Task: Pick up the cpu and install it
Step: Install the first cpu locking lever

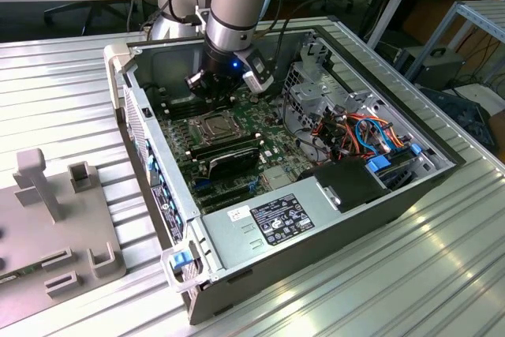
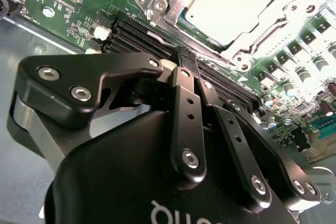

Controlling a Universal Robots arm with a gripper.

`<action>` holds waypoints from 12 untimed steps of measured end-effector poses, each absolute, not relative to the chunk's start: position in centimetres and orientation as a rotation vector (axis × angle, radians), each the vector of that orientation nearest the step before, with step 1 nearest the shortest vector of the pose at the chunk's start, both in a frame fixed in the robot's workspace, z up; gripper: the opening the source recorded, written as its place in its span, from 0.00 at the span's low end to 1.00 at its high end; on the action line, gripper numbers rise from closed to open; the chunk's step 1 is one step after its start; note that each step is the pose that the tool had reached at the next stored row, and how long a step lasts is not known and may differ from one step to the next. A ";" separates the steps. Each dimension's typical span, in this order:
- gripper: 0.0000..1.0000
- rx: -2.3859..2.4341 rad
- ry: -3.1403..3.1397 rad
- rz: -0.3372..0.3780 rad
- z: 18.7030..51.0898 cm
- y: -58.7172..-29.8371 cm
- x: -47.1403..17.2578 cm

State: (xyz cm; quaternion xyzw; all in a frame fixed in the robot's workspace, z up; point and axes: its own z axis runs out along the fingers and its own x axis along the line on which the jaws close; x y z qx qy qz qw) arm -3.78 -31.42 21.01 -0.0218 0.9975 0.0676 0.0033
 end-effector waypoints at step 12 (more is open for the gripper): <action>0.11 -0.069 3.127 0.212 20.7 -31.4 -3.6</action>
